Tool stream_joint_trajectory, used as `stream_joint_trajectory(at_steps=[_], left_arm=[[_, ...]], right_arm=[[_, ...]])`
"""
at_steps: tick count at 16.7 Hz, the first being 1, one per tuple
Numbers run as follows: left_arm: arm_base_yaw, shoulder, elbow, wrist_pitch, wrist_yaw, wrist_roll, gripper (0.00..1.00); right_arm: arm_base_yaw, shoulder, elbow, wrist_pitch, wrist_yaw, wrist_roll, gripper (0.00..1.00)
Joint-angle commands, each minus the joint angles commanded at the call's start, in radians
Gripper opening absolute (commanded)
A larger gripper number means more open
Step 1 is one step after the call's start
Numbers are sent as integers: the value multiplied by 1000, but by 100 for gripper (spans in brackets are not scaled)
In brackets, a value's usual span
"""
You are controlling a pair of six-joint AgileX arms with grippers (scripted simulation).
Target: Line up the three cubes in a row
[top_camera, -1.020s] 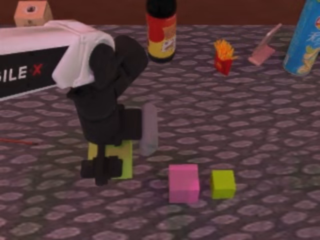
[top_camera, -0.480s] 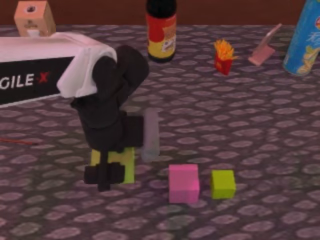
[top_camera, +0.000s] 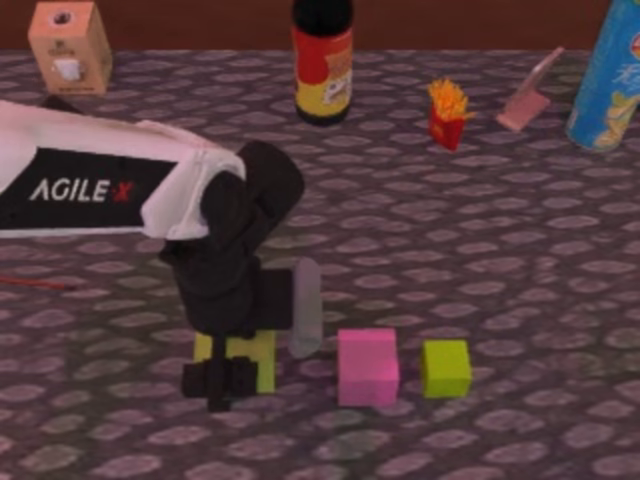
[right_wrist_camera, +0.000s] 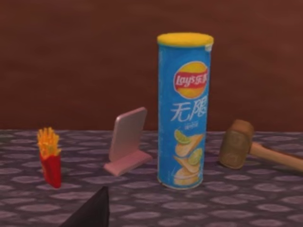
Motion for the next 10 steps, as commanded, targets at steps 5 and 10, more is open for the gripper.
stream_joint_trajectory(at_steps=[5,10], left_arm=[[0,0,0,0,0,0,23],[0,0,0,0,0,0,60]], right_arm=[[0,0,0,0,0,0,100],[0,0,0,0,0,0,100]])
